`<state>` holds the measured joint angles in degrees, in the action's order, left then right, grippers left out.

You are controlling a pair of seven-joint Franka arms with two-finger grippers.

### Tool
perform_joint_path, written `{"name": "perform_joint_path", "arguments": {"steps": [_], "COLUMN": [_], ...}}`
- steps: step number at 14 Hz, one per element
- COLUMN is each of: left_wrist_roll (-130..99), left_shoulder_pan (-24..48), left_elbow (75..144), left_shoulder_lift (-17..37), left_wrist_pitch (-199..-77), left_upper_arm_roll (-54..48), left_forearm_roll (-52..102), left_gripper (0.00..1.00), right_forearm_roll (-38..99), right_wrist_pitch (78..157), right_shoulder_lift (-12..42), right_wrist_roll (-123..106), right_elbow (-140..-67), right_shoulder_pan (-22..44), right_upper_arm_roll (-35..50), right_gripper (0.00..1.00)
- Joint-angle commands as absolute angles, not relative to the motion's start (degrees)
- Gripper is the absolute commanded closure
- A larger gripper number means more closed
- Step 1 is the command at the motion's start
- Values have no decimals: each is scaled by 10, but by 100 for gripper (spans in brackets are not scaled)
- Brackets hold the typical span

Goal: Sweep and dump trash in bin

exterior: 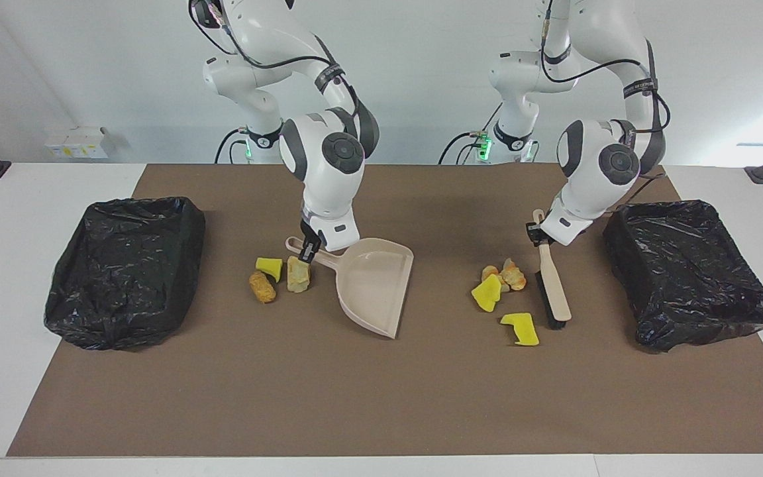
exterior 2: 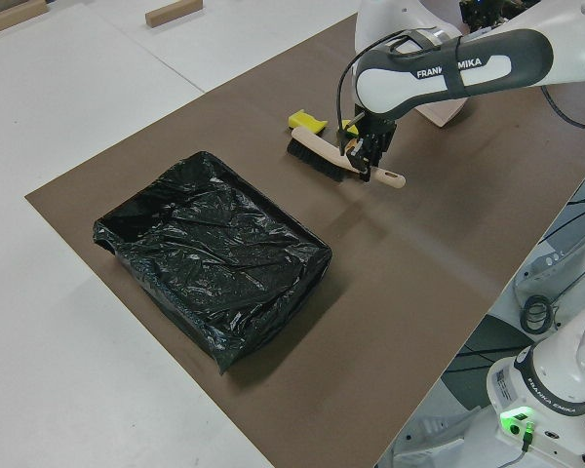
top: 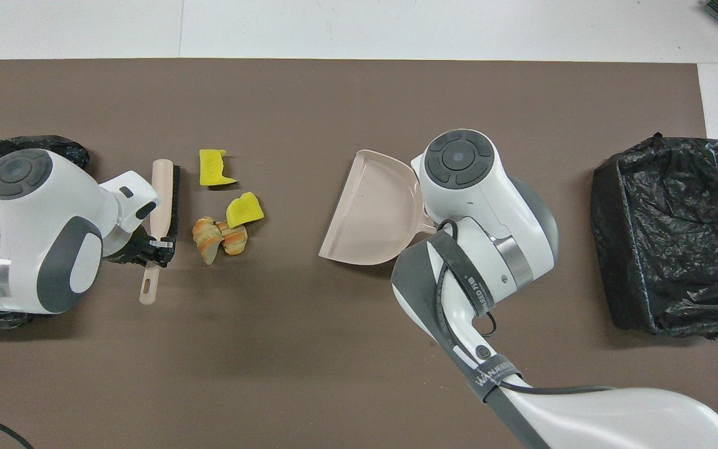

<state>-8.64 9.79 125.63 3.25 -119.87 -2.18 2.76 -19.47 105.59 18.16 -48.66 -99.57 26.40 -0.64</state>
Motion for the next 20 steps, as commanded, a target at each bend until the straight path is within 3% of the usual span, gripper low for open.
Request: {"name": "perform_joint_path", "arguments": {"steps": [1, 9, 20], "left_wrist_roll": [-94, -107, -157], "left_shoulder_pan": [126, 227, 371], "left_elbow": [1274, 1281, 1277], "left_shoulder_lift": [21, 15, 24], "left_wrist_pitch": [-1225, -1241, -1311], "left_upper_arm_roll": [-16, -16, -18], "left_forearm_roll": [39, 90, 216], "left_gripper": [100, 100, 100], "right_forearm_roll": [-208, -201, -185], "right_wrist_pitch": [1084, 1148, 1171], "right_shoulder_lift": [173, 179, 188], "right_wrist_roll": [-530, -545, -512], "right_elbow": [-1021, -1038, -1039], "right_shoulder_pan": [267, 275, 287], "right_upper_arm_roll": [-4, -2, -1], "right_gripper": [100, 100, 100]}}
